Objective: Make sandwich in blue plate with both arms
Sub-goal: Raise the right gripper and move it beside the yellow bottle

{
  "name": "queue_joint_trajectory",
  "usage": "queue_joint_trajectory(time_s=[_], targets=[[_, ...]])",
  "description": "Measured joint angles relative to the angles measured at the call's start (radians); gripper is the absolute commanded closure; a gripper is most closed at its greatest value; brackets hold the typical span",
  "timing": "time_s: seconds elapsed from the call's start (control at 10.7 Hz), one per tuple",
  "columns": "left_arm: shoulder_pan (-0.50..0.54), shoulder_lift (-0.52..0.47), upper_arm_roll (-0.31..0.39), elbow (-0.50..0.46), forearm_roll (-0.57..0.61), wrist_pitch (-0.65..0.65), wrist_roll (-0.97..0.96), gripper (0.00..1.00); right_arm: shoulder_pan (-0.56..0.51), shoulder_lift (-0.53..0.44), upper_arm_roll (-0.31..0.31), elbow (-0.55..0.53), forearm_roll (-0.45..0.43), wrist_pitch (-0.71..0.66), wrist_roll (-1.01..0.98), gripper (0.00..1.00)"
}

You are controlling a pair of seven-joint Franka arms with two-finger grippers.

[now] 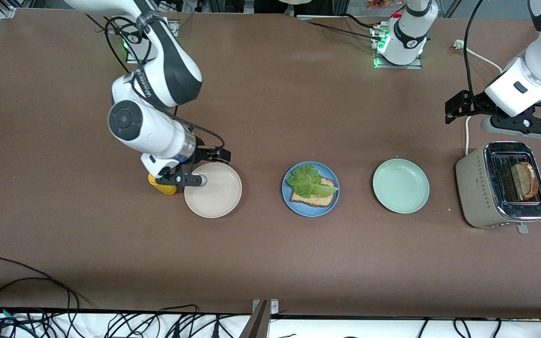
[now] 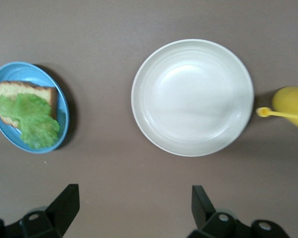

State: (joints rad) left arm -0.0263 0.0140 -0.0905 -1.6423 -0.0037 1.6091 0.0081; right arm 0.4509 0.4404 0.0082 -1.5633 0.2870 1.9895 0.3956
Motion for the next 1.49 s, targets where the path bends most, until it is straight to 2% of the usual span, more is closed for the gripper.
queue_joint_trajectory(time_s=[0.19, 0.47, 1.49], targets=[[0.0, 0.0, 0.0, 0.0, 0.0, 0.0, 0.0, 0.0, -0.053, -0.065, -0.001, -0.048, -0.002, -0.058, -0.12, 0.0], [0.0, 0.001, 0.0, 0.0, 0.0, 0.0, 0.0, 0.0, -0.13, -0.123, -0.001, -0.068, -0.06, -0.116, -0.331, 0.0], [0.0, 0.001, 0.0, 0.0, 0.0, 0.0, 0.0, 0.0, -0.399, -0.094, 0.001, -0.103, -0.06, -0.118, -1.347, 0.0]])
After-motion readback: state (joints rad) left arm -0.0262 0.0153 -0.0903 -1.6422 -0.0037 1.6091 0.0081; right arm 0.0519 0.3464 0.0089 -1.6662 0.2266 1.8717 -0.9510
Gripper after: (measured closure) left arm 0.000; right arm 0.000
